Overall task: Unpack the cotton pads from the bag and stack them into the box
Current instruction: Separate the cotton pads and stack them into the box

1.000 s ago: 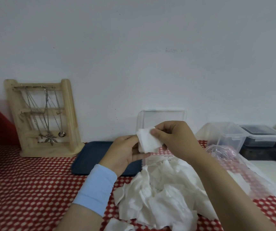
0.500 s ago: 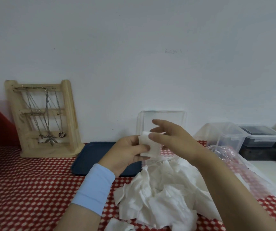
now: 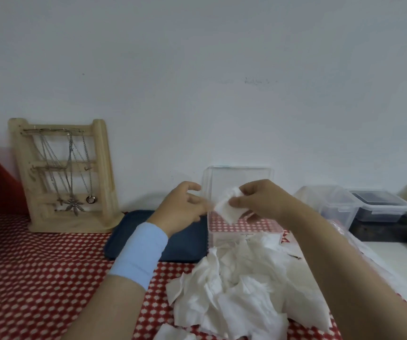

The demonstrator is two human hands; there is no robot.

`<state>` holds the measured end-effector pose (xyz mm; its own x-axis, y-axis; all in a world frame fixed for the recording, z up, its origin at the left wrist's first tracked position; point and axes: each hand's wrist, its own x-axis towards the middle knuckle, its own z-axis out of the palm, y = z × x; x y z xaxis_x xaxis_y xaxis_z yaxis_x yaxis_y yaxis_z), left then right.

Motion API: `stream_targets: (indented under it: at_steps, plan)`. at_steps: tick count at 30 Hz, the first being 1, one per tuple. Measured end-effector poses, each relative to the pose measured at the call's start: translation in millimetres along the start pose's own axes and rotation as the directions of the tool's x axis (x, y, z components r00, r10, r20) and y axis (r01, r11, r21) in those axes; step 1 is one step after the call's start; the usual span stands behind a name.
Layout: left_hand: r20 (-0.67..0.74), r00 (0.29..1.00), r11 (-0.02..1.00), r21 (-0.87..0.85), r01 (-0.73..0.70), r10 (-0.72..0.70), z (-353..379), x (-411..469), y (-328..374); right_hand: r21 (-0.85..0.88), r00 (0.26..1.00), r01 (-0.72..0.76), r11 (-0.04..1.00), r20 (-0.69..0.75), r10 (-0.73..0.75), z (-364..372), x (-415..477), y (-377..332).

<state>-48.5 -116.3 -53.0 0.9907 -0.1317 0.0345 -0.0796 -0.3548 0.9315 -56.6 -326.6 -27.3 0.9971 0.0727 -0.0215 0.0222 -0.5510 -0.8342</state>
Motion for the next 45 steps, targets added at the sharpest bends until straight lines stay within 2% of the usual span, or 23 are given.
stream_targets:
  at_steps: [3, 6, 8, 10, 13, 15, 16, 18, 21, 22, 24, 27, 31, 34, 36, 39, 41, 43, 45]
  plan:
    - [-0.08, 0.997, 0.989, 0.143, 0.021, -0.009, -6, 29, 1, -0.194, 0.997, -0.041, 0.98, -0.069, 0.028, -1, 27, -3]
    - [0.025, 0.997, 0.952, 0.298, 0.068, -0.079, 6, 50, -9, -0.475, 0.997, -0.076, 0.877, -0.057, 0.055, 15, 48, 1]
    - [0.094, 0.986, 0.945, 0.312, 0.099, -0.134, 17, 59, -19, -0.629, 0.995, -0.102, 0.77, -0.08, 0.066, 24, 57, 6]
    - [0.126, 0.979, 0.955, 0.27, 0.124, -0.163, 22, 63, -25, -0.707, 0.989, -0.144, 0.692, -0.118, 0.086, 30, 64, 9]
    - [0.093, 0.979, 0.956, 0.251, 0.153, -0.181, 26, 66, -29, -0.787, 0.98, -0.196, 0.585, -0.173, 0.095, 39, 71, 9]
    - [0.071, 0.982, 0.952, 0.264, 0.152, -0.176, 27, 69, -32, -0.802, 0.978, -0.206, 0.561, -0.186, 0.093, 48, 73, 6]
    - [0.071, 0.982, 0.952, 0.269, 0.147, -0.172, 27, 70, -34, -0.788, 0.978, -0.207, 0.58, -0.185, 0.097, 53, 75, 5]
    - [0.068, 0.984, 0.956, 0.257, 0.141, -0.163, 27, 72, -38, -0.677, 0.977, -0.213, 0.704, -0.136, 0.164, 60, 80, 3]
    - [0.074, 0.982, 0.965, 0.214, 0.152, -0.171, 25, 74, -39, -0.374, 0.939, -0.292, 0.88, 0.064, 0.339, 59, 82, -6]
    - [0.076, 0.981, 0.967, 0.199, 0.161, -0.179, 24, 74, -39, -0.284, 0.921, -0.332, 0.899, 0.109, 0.374, 55, 81, -9]
    - [0.077, 0.982, 0.968, 0.2, 0.154, -0.172, 24, 74, -39, -0.186, 0.905, -0.387, 0.903, 0.111, 0.411, 43, 78, -12]
    - [0.058, 0.994, 0.961, 0.267, 0.075, -0.093, 24, 76, -37, -0.208, 0.895, -0.426, 0.881, 0.046, 0.444, 34, 78, -8]
    - [0.033, 0.996, 0.917, 0.389, -0.089, 0.083, 26, 69, -30, -0.204, 0.865, -0.448, 0.87, 0.146, 0.48, 45, 80, -1]
    - [0.098, 0.985, 0.856, 0.486, -0.173, 0.143, 26, 62, -27, -0.164, 0.869, -0.442, 0.882, 0.163, 0.466, 50, 80, 2]
    - [0.136, 0.983, 0.825, 0.536, -0.18, 0.126, 25, 58, -26, -0.153, 0.878, -0.43, 0.89, 0.159, 0.452, 50, 77, 3]
    - [0.161, 0.981, 0.799, 0.572, -0.184, 0.11, 22, 54, -21, -0.201, 0.892, -0.373, 0.906, 0.192, 0.41, 47, 71, 5]
    - [0.159, 0.981, 0.802, 0.568, -0.184, 0.112, 19, 49, -17, -0.26, 0.917, -0.316, 0.912, 0.162, 0.364, 41, 69, 6]
    - [0.135, 0.982, 0.83, 0.528, -0.182, 0.13, 13, 43, -15, -0.302, 0.966, -0.21, 0.93, 0.081, 0.244, 33, 66, 4]
    - [0.108, 0.984, 0.861, 0.477, -0.174, 0.139, 6, 34, -14, -0.334, 0.998, -0.04, 0.942, 0.038, 0.056, 27, 52, -1]
